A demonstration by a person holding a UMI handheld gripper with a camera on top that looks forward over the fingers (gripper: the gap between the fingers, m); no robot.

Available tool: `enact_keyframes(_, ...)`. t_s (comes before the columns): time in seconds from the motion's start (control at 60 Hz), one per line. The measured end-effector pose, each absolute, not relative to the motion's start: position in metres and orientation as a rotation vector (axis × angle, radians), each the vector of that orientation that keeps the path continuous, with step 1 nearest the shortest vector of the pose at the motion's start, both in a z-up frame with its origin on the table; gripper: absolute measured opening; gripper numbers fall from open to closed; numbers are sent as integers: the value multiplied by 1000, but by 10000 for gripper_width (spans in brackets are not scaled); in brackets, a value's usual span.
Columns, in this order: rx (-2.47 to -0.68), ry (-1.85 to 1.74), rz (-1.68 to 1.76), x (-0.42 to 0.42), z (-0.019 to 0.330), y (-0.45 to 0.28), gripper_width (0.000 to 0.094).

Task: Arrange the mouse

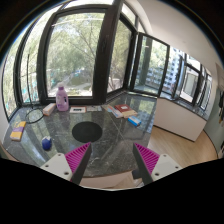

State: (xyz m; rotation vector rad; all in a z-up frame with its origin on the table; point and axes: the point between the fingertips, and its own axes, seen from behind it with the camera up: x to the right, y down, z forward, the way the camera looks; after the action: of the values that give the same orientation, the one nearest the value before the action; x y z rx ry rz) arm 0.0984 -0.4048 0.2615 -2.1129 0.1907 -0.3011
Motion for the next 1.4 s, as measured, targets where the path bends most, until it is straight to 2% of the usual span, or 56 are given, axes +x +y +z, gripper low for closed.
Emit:
enact_keyframes(0.117, -2158, 212, -296, 96, 239, -419, 848)
enact_keyframes(0.283, -2237, 201, -257, 75, 178, -443, 850)
enact_keyframes(0.417, -2317, 133, -168, 21, 122, -457, 850)
enact_keyframes(0.567, -2352, 29, -16, -62, 78, -449, 850)
enact_keyframes(0.85, -2262, -138, 112, -201, 42, -333, 853)
enact_keyframes(1.1, -2225, -140, 89, -254, 6, -202, 843)
enact_keyframes(1.267, -2240, -121, 52, -256, -15, -162, 727)
enact_keyframes(1.333, -2247, -104, 36, -252, -15, -158, 633)
enact_keyframes(1.383, -2245, -107, 34, -254, -16, -155, 504)
enact_keyframes(1.4, -2244, -103, 31, -253, -16, -154, 503)
